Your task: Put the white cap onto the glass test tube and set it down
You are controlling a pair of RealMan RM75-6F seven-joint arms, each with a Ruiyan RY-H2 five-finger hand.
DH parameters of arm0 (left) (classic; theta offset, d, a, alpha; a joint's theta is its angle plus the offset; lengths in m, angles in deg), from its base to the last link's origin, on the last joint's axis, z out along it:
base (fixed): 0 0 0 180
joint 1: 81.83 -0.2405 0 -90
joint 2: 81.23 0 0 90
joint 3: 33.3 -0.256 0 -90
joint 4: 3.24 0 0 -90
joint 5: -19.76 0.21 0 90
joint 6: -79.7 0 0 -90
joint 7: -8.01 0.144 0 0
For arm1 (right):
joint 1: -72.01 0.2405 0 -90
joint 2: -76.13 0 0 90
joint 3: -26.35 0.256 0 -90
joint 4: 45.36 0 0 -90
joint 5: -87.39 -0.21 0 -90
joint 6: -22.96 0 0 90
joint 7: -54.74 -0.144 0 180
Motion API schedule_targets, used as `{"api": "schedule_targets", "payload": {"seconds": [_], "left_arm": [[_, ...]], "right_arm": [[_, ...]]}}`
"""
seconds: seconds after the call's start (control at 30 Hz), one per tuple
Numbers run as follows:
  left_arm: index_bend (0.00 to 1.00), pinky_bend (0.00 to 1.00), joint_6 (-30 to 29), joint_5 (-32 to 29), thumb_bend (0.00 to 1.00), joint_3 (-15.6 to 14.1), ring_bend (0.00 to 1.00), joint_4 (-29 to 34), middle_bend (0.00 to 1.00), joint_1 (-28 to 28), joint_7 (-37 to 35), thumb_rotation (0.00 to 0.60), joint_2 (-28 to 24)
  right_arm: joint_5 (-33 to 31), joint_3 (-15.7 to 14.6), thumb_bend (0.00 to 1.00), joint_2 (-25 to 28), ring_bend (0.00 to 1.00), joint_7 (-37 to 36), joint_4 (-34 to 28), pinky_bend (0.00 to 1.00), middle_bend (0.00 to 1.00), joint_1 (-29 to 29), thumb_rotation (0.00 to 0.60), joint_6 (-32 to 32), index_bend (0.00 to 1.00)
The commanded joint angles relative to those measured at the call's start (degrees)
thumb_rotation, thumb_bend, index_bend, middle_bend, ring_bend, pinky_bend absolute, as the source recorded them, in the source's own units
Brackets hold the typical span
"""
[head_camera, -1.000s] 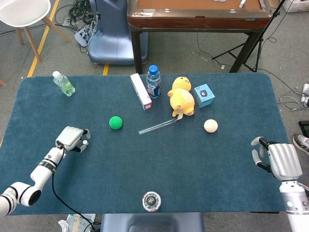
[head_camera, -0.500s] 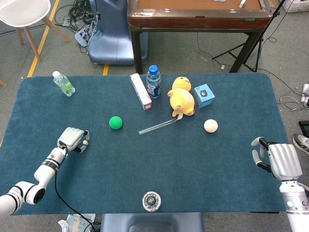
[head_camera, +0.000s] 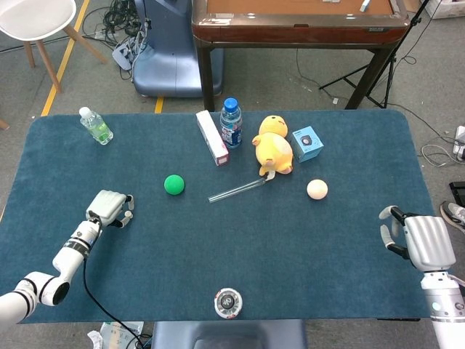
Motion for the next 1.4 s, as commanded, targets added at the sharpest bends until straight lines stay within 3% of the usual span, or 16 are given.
{"api": "schedule_targets", "payload": {"seconds": [0.03, 0.87, 1.07, 1.4], "left_arm": [[0.47, 0.98, -0.06, 0.1, 0.29, 0.03, 1.0, -0.19, 1.0, -0.05, -0.19, 0.6, 0.11], [0.53, 0.98, -1.49, 1.47, 0.29, 0.89, 1.0, -0.93, 1.0, -0.28, -3.68, 0.6, 0.23], [0.53, 0.98, -2.34, 1.37, 0.29, 2.04, 1.0, 4.34, 1.0, -0.64, -6.8, 0.6, -3.45], [0.53, 0.98, -2.45, 0.87, 0.29, 2.24, 1.0, 17.08, 1.0, -0.89, -4.66, 0.6, -11.35]], "right_arm": [[-0.01, 0.0, 0.44, 0.0, 0.68, 0.04, -0.02, 0.75, 0.7, 0.01, 0.6, 0.05, 0.46], [-0.41, 0.3, 0.44, 0.35, 0.68, 1.15, -0.86, 0.75, 0.7, 0.22, 0.6, 0.39, 0.46], [-0.5, 0.49, 0.44, -0.69, 0.68, 2.58, -1.36, 0.75, 0.7, 1.78, 0.6, 2.43, 0.46], [-3.3, 2.64, 0.44, -1.99, 0.68, 9.06, -4.99, 0.75, 0.7, 10.62, 0.6, 14.06, 0.42]]}}
